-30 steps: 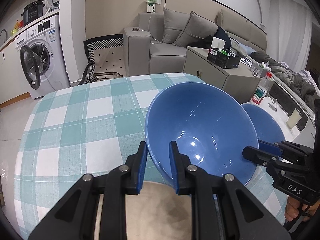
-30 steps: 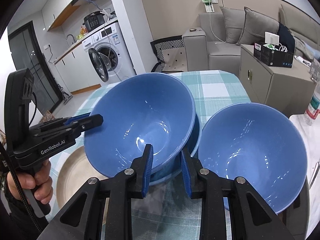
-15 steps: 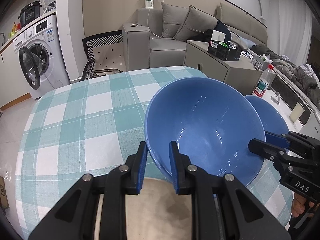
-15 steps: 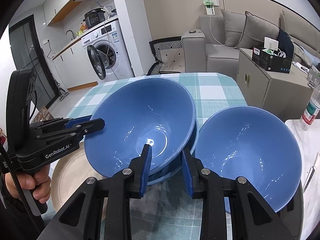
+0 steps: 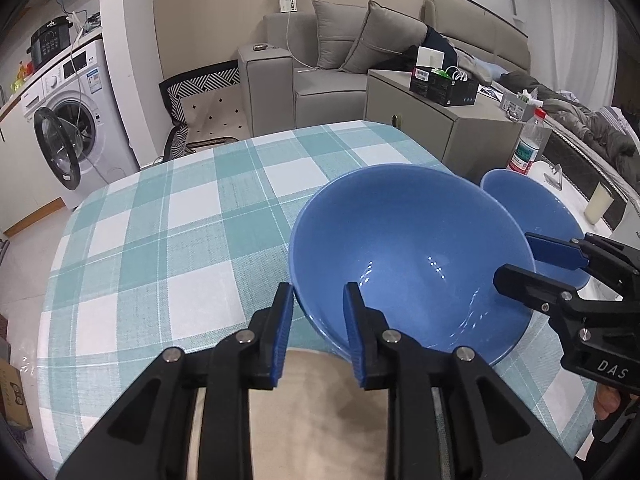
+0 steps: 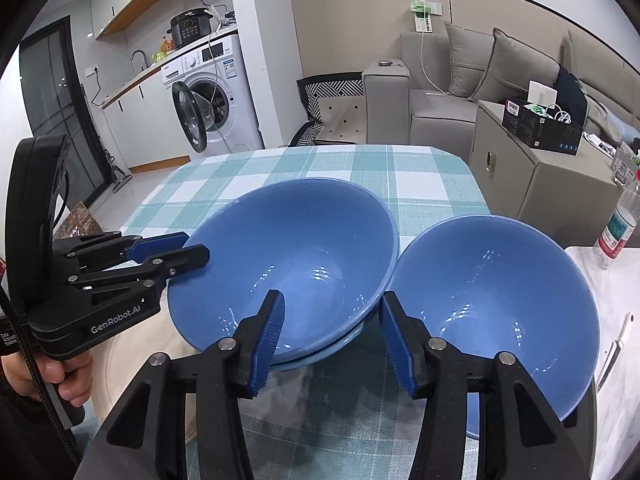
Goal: Organize plates and bowls
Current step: 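Open both grippers to release the nested blue bowl, then move both grippers to the rim of the remaining blue bowl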
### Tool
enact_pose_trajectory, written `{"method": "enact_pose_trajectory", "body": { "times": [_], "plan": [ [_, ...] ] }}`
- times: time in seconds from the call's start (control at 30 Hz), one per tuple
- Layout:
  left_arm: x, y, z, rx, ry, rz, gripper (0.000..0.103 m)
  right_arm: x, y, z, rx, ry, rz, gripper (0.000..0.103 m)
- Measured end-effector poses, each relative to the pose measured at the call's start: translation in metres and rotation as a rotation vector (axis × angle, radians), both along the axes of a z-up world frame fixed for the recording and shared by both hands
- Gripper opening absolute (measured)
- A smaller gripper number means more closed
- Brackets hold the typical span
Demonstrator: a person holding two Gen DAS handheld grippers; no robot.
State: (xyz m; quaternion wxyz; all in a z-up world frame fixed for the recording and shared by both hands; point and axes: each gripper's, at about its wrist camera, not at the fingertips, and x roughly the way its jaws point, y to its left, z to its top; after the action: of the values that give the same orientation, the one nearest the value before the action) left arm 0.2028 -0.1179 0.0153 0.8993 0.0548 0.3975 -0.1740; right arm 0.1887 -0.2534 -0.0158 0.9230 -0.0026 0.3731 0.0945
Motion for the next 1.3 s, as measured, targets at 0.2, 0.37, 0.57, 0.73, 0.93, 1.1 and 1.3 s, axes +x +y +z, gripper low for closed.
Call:
{"method": "enact_pose_trajectory", "body": {
  "times": [0.2, 0.37, 0.57, 0.73, 0.93, 1.1, 1.3],
  "plan": [
    [-0.003, 0.003, 0.003, -0.022, -0.001, -0.009, 0.050, -0.001, -0.005, 0.003, 0.026, -0.013, 0.010, 0.063],
    [-0.005, 0.002, 0.006, -0.023, 0.001, -0.013, 0.052, -0.005, -0.012, 0.010, 0.077, -0.038, 0.015, 0.085],
    [-0.011, 0.000, 0.012, -0.051, 0.003, -0.028, 0.068, -0.008, -0.022, 0.018, 0.091, -0.055, -0.014, 0.095],
    [-0.018, -0.006, 0.022, -0.072, -0.030, -0.048, 0.084, -0.012, -0.042, 0.028, 0.126, -0.081, -0.052, 0.100],
    [-0.021, -0.015, 0.030, -0.112, -0.032, -0.044, 0.103, -0.023, -0.071, 0.042, 0.161, -0.123, -0.109, 0.102],
    [-0.025, -0.028, 0.032, -0.115, -0.034, -0.054, 0.103, -0.032, -0.095, 0.051, 0.179, -0.147, -0.152, 0.102],
    [-0.037, -0.054, 0.032, -0.115, -0.010, -0.096, 0.103, -0.041, -0.125, 0.055, 0.206, -0.149, -0.215, 0.102]
  ]
}}
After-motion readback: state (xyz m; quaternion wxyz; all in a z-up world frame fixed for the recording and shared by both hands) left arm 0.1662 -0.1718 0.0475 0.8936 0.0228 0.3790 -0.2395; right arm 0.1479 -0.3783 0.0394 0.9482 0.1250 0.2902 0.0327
